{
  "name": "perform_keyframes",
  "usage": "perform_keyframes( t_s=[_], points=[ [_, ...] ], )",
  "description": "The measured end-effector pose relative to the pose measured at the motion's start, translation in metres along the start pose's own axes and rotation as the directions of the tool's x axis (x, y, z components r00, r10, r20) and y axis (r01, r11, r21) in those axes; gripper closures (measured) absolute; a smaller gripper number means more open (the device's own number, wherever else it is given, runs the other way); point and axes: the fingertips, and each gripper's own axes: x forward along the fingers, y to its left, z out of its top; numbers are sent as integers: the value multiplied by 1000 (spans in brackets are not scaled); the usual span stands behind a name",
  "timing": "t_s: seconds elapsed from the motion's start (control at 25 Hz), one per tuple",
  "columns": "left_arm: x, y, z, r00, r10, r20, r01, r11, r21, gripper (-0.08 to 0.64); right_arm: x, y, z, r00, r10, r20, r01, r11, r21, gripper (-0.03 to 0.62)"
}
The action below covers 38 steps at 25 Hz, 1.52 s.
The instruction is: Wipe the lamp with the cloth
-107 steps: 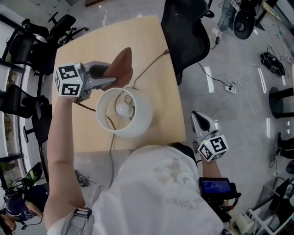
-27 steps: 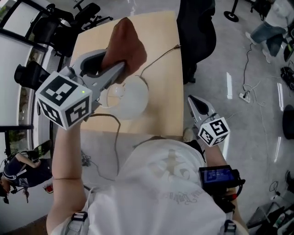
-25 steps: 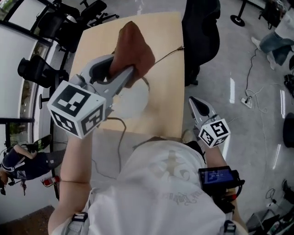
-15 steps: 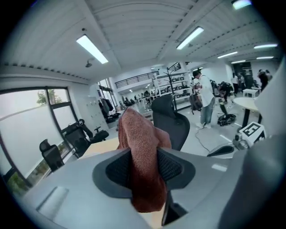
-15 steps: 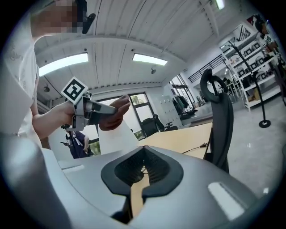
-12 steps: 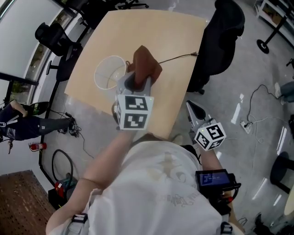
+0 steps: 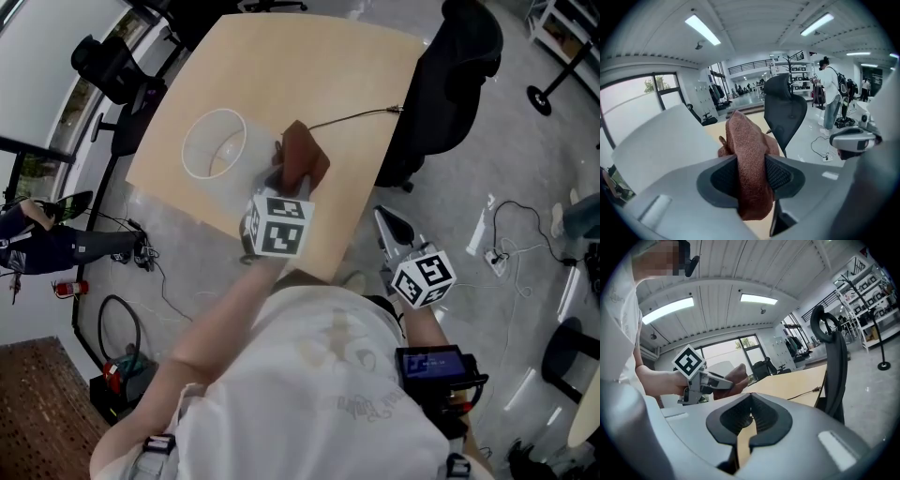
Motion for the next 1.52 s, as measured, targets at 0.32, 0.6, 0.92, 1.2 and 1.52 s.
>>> perform_keyframes(
  t_s=[0.32,0.6,0.92,1.2,1.52],
  points=[
    [7,-24,-49,993,-102,-56,98,994,-56,394,2,6,-2,999,27,-30,-28,999,-26,580],
    [-87,14,18,964,-19,265,34,998,-49,394,6,15,-6,996,68,-49,-69,997,-32,580],
    [-126,76,19,943,180,281,-206,976,64,396,11,40,-11,990,128,-58,-130,991,-34,580],
    [-69,39,-31,971,144,193,-198,934,299,396,3,26,-17,994,85,-69,-87,996,-21,580],
    [-32,29,-87,996,84,14,-84,942,326,397,16,20,-8,997,60,-57,-61,998,-12,580]
  ],
)
